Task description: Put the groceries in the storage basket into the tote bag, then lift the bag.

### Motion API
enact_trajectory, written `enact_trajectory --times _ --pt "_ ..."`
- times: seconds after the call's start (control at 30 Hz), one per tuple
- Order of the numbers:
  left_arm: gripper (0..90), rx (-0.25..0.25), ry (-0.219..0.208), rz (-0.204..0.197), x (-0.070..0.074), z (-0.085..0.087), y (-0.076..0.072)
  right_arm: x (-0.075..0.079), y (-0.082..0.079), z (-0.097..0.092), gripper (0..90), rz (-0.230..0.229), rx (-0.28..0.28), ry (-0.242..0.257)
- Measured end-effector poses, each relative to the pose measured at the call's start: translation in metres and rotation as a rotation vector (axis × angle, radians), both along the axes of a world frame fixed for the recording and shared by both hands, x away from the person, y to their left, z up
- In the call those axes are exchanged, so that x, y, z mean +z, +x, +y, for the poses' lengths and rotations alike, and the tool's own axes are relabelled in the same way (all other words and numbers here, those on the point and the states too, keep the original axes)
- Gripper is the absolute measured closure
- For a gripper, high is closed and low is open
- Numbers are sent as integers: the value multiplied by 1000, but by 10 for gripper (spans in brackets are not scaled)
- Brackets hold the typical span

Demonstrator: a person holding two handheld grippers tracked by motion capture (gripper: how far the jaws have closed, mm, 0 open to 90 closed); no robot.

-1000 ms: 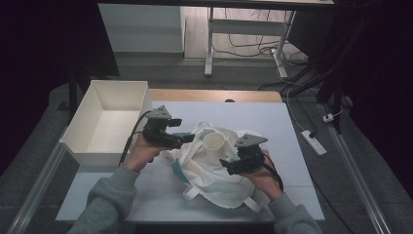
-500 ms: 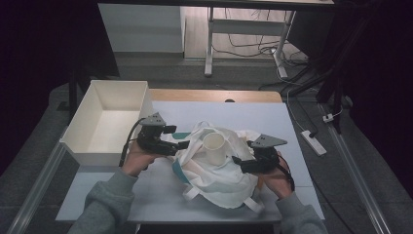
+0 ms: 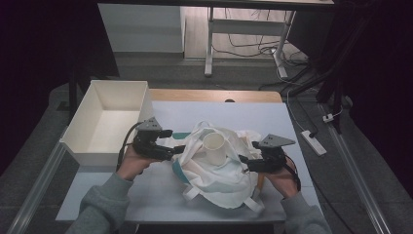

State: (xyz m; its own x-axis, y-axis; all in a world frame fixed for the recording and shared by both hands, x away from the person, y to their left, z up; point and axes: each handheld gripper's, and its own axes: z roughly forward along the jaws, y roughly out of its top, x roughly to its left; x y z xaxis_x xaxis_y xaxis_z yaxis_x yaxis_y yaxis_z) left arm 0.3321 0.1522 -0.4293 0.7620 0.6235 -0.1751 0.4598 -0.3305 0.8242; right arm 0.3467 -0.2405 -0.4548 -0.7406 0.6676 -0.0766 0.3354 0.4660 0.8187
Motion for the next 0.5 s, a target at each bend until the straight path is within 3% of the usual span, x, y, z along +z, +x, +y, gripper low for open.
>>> enact_trajectory --times 0.33,0.5 --pt "198 -2 35 8 -6 -3 -5 -5 -6 -14 270 17 -43 -31" --pt "210 -5 46 32 -13 -5 -7 -5 -8 -15 276 15 -58 -83"
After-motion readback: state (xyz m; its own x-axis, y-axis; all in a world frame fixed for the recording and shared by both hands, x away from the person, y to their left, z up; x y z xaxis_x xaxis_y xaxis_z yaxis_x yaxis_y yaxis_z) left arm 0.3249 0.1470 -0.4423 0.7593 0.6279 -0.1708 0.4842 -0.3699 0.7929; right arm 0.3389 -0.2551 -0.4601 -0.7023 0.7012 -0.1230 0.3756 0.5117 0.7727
